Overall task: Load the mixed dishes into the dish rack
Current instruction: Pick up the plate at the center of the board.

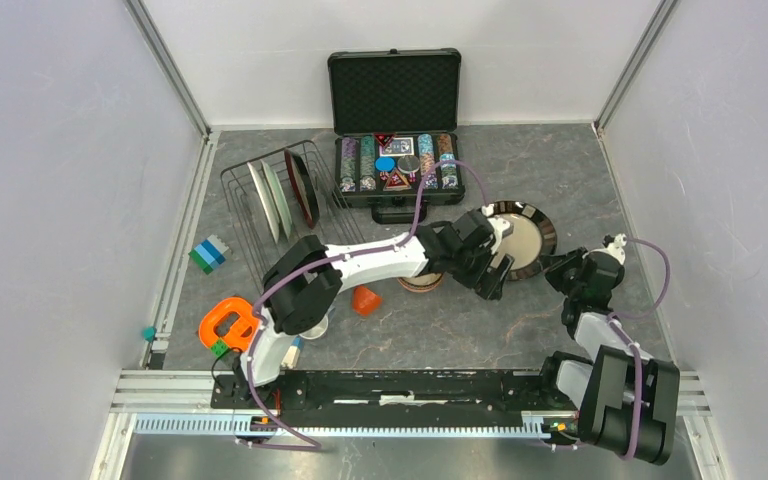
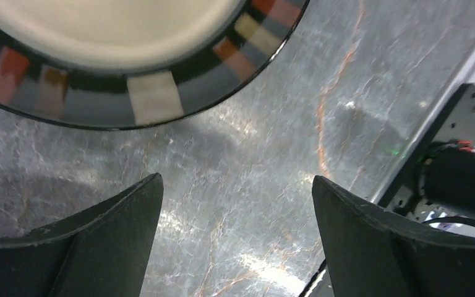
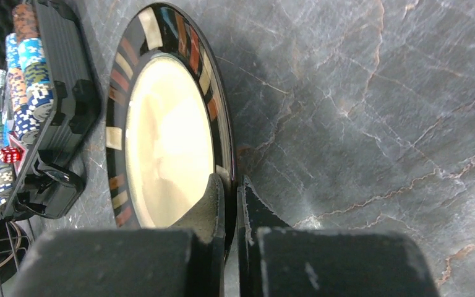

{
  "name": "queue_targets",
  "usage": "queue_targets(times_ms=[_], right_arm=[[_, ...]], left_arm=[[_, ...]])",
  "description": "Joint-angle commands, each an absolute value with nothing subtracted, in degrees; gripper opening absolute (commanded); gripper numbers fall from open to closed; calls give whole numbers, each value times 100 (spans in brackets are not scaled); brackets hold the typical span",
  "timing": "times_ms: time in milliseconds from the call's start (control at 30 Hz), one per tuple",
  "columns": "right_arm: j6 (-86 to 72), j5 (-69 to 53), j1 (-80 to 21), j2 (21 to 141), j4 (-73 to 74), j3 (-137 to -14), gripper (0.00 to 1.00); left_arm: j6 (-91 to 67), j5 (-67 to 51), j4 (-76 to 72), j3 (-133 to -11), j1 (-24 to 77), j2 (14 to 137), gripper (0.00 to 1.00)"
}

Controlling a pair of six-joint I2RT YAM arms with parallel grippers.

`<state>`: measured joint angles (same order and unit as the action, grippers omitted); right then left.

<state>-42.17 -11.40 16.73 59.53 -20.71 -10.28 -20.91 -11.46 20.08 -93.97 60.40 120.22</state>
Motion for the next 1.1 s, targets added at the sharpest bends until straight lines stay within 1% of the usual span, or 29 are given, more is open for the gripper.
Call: queue_targets(times_ms=[0,100,167,200,333,467,700,1067], right_arm=[[-3804,-1258,1657,6489,-1684,-1046,0],[-3546,-1475,1718,6945,-1928,-1045,0],[-3449,-1594,1804,7146,-2042,-1014,0],[-3437,-1629,1855,7211,-2150,-969,0],[-3402,-1635,2005,7364,-2329,-826,0],[-3308,-1700,2105,7402,-2344,-774,0],[-3171,-1759,2167,7291,-2294,-782,0],[-3066,-1981,2197,7417,-2274,-830,1]], left_arm=[[-1945,-691,1233,-9150,6108,11370,94],[-1890,-30,1367,-9103,6111,11331,94],[-1798,510,1280,-8987,6091,11217,98],[-1728,626,1279,-9002,6057,11190,100],[-1846,789,1601,-9474,5859,11455,100],[-2301,429,1726,-9908,5547,11887,100],[-2420,293,2241,-10864,5264,12673,99],[-2452,-212,2435,-11349,5121,13369,96]])
